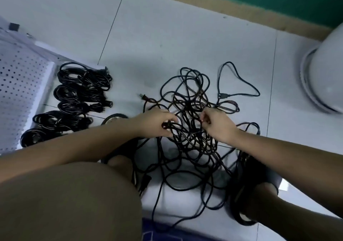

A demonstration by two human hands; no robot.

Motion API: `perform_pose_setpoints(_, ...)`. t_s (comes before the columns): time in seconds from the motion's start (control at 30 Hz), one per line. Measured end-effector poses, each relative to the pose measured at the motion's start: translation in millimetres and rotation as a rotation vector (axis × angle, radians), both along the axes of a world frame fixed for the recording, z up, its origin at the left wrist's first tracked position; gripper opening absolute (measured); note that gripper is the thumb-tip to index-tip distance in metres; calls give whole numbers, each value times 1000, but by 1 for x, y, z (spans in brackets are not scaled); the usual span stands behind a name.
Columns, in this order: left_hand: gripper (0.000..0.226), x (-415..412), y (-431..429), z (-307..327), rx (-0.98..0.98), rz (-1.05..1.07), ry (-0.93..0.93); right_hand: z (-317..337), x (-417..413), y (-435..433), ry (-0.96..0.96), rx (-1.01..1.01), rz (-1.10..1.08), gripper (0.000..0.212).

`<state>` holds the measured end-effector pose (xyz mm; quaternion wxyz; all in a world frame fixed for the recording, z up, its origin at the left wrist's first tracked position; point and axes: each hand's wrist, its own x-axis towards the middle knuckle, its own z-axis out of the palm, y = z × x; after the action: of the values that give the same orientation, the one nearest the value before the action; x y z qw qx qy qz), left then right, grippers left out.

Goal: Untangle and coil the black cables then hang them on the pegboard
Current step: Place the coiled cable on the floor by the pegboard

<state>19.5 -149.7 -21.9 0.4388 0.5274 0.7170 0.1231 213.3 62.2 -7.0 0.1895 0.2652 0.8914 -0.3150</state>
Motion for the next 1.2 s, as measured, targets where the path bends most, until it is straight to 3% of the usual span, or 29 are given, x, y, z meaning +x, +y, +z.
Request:
perform_pose_setpoints(0.13,53,8,-3,-17,-18,-136,89,-14,46,14,28,86,-15,12)
perform_pose_setpoints(0.23,27,10,0,-23,22,-77,111,-29,81,40,-125,188,-45,8)
perform_pose_setpoints(0.33,19,9,4,-27,21,-14,87,-40,111,58,-327,247,-8,17)
perform_pose_setpoints(0.4,17,9,4,-28,26,-9,74,-46,120,60,-364,276,43,25)
perform_pose_setpoints(0.53,16,9,1,-31,20,23,57,-57,122,60,-315,320,-55,39)
perform_pose_setpoints(0.67,17,10,2,-31,30,34,58,-65,124,66,-378,398,10,32)
perform_pose_setpoints(0.8,20,10,2,-31,27,50,54,-60,118,68,-221,306,94,24)
perform_pose_setpoints(0.93,21,9,2,-30,-5,64,43,-42,99,75,-102,288,36,25)
perform_pose_setpoints(1.1,19,9,4,-31,-41,80,11,-39,78,101,-235,162,-80,14)
perform_pose_setpoints(1.2,20,8,6,-32,-61,105,-12,-46,58,108,-111,232,-116,16)
